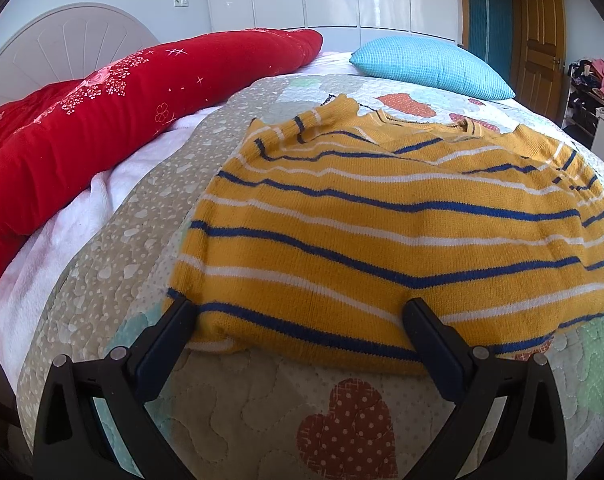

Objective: Fold small clothes

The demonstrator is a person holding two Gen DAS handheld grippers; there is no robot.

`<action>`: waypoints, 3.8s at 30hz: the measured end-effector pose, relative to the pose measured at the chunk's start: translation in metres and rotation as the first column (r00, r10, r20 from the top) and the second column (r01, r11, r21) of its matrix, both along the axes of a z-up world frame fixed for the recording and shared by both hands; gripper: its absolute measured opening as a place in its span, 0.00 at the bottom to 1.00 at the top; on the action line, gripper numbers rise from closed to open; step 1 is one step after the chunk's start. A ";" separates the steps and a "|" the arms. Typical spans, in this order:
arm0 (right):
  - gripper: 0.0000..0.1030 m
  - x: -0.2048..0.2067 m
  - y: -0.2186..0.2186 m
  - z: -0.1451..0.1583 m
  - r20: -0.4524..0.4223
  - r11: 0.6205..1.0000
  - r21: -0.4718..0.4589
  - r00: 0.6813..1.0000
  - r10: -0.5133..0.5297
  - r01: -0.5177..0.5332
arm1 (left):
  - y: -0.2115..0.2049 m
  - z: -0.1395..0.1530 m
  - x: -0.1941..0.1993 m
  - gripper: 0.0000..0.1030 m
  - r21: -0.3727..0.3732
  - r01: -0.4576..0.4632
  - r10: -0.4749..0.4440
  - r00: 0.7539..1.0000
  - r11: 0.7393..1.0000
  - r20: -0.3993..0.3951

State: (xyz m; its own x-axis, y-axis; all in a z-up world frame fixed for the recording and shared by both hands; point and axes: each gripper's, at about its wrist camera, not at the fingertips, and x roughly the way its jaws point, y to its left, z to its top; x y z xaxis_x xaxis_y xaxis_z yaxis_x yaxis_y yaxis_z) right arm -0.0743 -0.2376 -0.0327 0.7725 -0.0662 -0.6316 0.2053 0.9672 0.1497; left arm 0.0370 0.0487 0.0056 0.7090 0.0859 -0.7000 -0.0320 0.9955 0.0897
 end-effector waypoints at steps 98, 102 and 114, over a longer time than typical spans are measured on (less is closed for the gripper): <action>0.33 0.134 0.366 0.066 -0.224 0.531 -0.579 0.747 0.626 -0.619 | 0.189 0.035 -0.117 1.00 -0.290 -0.388 0.387 0.920 0.875 -0.060; 0.17 0.137 0.347 0.086 -0.166 0.623 -0.474 0.758 0.630 -0.622 | 0.183 0.046 -0.118 1.00 -0.282 -0.368 0.372 0.927 0.886 -0.039; 0.15 0.084 0.018 0.121 0.125 0.956 0.259 0.986 0.111 -0.140 | 0.102 0.074 -0.093 1.00 -0.225 -0.198 0.204 0.979 0.954 0.003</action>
State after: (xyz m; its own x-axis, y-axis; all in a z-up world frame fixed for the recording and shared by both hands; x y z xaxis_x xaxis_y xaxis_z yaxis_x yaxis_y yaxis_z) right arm 0.0093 -0.2199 0.0883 0.8281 0.1950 -0.5255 0.0530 0.9060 0.4198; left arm -0.0555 0.1505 0.0798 0.7109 0.0728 -0.6995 -0.2330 0.9628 -0.1366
